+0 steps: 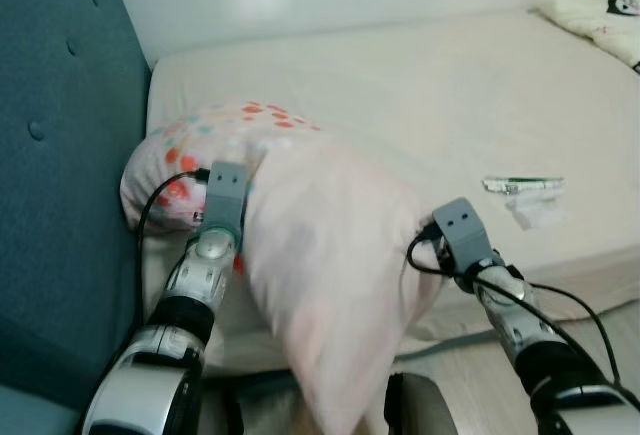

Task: Clean up the room

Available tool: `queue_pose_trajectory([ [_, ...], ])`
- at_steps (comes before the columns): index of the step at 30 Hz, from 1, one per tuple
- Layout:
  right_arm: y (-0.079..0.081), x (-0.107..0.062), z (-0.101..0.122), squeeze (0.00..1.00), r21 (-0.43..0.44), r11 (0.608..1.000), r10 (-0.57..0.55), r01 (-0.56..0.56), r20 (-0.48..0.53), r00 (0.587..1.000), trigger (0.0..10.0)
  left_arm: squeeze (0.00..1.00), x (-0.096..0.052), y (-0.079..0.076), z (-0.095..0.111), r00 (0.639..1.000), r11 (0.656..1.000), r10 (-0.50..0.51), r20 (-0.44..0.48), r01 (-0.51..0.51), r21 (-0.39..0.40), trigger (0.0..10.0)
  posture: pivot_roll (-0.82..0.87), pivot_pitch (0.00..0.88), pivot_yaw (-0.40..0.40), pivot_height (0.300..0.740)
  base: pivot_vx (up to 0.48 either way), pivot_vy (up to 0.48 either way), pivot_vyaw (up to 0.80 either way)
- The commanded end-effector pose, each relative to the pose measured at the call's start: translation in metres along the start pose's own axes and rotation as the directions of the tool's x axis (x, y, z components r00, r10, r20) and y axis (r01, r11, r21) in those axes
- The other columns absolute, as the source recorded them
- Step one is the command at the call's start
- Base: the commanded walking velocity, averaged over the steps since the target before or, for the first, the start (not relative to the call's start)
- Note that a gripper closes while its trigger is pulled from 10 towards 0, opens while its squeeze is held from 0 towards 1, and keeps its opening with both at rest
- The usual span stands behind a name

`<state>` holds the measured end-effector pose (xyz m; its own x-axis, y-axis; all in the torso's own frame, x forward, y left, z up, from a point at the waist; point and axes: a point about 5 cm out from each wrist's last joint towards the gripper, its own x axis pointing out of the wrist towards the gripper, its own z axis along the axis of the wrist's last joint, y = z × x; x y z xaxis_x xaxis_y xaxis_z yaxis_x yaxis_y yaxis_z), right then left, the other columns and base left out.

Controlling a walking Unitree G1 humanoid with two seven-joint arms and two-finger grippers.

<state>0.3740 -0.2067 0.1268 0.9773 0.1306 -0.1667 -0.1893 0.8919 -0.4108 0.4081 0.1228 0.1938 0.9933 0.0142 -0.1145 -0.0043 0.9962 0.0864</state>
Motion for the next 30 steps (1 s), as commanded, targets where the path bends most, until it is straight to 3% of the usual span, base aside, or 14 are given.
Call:
queue_pose_trajectory([
  [1,0.02,0.003,0.0,0.0,0.012,0.997,0.078,-0.078,0.011,0.997,10.0,0.0,0.001,-0.025,0.026,0.992,0.993,-0.102,0.079,0.107,-0.056,10.0,-0.05,0.162,0.098,0.575,0.0,0.0,0.0],
  [2,0.02,0.003,0.0,0.0,0.012,0.997,0.078,-0.078,0.011,0.997,10.0,0.0,0.001,-0.025,0.026,0.992,0.993,-0.102,0.079,0.107,-0.056,10.0,-0.05,0.162,0.098,0.575,0.0,0.0,0.0],
  [6,0.035,0.007,0.006,0.0,0.043,0.992,0.118,-0.12,0.04,0.992,10.0,0.0,-0.006,-0.069,0.076,0.948,0.955,-0.247,0.2,0.273,-0.113,10.0,-0.05,0.15,0.103,0.575,0.0,0.0,0.0],
  [7,0.035,0.007,0.006,0.0,0.043,0.992,0.118,-0.12,0.04,0.992,10.0,0.0,-0.006,-0.069,0.076,0.948,0.955,-0.247,0.2,0.273,-0.113,10.0,-0.05,0.15,0.103,0.575,0.0,0.0,0.0],
  [10,0.041,0.011,0.016,0.0,0.094,0.987,0.126,-0.133,0.078,0.989,10.0,0.0,-0.015,-0.094,0.093,0.914,0.927,-0.33,0.235,0.361,-0.104,10.0,-0.05,0.144,0.106,0.575,0.0,0.0,0.0],
  [11,0.046,0.017,0.033,0.0,0.169,0.974,0.128,-0.15,0.131,0.983,10.0,0.0,-0.022,-0.113,0.097,0.89,0.904,-0.389,0.239,0.418,-0.086,10.0,-0.05,0.138,0.111,0.575,0.0,0.0,0.0],
  [16,0.057,0.025,0.065,0.0,0.218,0.956,0.146,-0.194,0.22,0.965,10.0,0.0,-0.029,-0.131,0.101,0.867,0.885,-0.431,0.25,0.46,-0.07,10.0,-0.06,0.127,0.118,0.575,0.0,0.0,0.0],
  [18,0.063,0.03,0.089,0.0,0.227,0.946,0.163,-0.231,0.283,0.945,10.0,0.0,-0.028,-0.129,0.109,0.872,0.895,-0.409,0.267,0.441,-0.069,10.0,-0.06,0.123,0.12,0.575,0.0,0.0,0.0],
  [19,0.065,0.032,0.104,0.0,0.22,0.944,0.17,-0.246,0.318,0.933,10.0,0.0,-0.024,-0.119,0.118,0.889,0.915,-0.359,0.285,0.396,-0.083,10.0,-0.05,0.117,0.119,0.575,0.0,0.0,0.0],
  [21,0.065,0.032,0.104,0.0,0.22,0.944,0.17,-0.246,0.318,0.933,10.0,0.0,-0.024,-0.119,0.118,0.889,0.915,-0.359,0.285,0.396,-0.083,10.0,-0.05,0.117,0.119,0.575,0.0,0.0,0.0],
  [25,0.065,0.035,0.134,0.0,0.194,0.944,0.177,-0.265,0.379,0.908,10.0,0.0,-0.017,-0.09,0.143,0.92,0.959,-0.216,0.327,0.264,-0.108,10.0,-0.04,0.113,0.116,0.575,0.0,0.0,0.0],
  [26,0.065,0.035,0.134,0.0,0.194,0.944,0.177,-0.265,0.379,0.908,10.0,0.0,-0.017,-0.09,0.143,0.92,0.959,-0.216,0.327,0.264,-0.108,10.0,-0.04,0.113,0.116,0.575,0.0,0.0,0.0],
  [29,0.062,0.036,0.152,0.0,0.183,0.946,0.175,-0.268,0.408,0.896,10.0,0.0,-0.012,-0.066,0.159,0.934,0.983,-0.105,0.343,0.15,-0.108,10.0,-0.04,0.107,0.11,0.575,0.0,0.0,0.0],
  [30,0.062,0.036,0.152,0.0,0.183,0.946,0.175,-0.268,0.408,0.896,10.0,0.0,-0.012,-0.066,0.159,0.934,0.983,-0.105,0.343,0.15,-0.108,10.0,-0.04,0.107,0.11,0.575,0.0,0.0,0.0],
])
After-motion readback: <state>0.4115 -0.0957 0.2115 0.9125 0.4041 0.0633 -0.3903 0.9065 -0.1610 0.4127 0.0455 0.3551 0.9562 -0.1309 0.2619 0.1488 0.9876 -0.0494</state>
